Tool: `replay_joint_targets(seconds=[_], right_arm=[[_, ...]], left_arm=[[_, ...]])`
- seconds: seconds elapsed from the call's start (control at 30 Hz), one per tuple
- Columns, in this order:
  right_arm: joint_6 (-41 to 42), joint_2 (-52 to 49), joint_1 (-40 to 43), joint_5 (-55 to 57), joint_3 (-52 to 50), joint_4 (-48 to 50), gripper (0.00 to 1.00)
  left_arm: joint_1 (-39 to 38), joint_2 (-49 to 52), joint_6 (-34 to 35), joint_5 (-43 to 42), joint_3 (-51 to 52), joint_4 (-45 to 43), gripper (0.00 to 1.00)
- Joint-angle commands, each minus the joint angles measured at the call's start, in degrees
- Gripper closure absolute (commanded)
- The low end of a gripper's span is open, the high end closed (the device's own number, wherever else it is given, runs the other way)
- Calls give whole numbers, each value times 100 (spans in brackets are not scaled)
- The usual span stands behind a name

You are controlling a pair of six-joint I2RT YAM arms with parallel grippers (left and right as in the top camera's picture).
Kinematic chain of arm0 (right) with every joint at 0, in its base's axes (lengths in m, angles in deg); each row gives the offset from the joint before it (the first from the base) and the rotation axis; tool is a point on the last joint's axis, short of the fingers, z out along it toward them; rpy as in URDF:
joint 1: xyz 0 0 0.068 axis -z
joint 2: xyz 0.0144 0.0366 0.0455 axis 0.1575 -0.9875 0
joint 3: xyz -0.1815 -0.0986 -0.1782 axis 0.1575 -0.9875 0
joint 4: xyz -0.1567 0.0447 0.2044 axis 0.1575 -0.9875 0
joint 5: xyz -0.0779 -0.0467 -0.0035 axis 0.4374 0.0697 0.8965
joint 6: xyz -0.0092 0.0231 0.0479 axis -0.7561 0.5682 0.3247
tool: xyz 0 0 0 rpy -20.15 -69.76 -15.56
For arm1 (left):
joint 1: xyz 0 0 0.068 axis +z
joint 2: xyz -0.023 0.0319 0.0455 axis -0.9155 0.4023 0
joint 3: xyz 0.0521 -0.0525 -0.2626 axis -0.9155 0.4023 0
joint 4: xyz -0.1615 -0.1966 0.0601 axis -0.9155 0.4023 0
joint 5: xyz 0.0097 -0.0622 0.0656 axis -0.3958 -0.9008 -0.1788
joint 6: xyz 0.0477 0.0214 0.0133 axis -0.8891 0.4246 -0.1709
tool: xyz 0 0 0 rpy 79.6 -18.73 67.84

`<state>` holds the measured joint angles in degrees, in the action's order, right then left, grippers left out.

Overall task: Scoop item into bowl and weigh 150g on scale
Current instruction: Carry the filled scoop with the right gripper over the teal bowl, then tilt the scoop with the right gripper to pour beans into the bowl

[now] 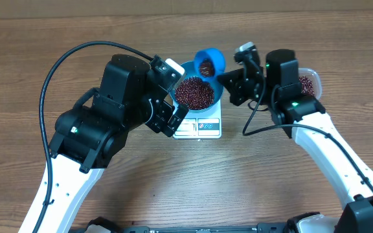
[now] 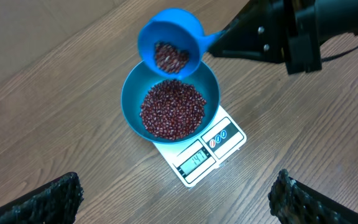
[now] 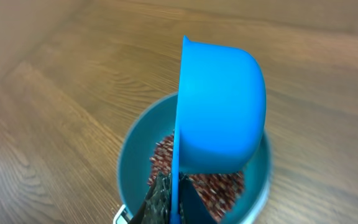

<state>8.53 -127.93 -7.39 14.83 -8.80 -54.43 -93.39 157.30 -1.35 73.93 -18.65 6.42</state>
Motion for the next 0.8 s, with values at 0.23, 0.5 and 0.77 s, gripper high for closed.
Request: replay_joint_targets(seconds=[0.23,0.5,0.77], right_arm=[[-973,48,-343,396,192,138,96],[-1386,46,-343,719,190,140,96],[-1401,46,-343,857,186,-83,96]], left_arm=[[9,31,79,-101,-122,-9,0],[9,31,79,-101,-122,-7,0],[9,31,76,-101,-122,-7,1]])
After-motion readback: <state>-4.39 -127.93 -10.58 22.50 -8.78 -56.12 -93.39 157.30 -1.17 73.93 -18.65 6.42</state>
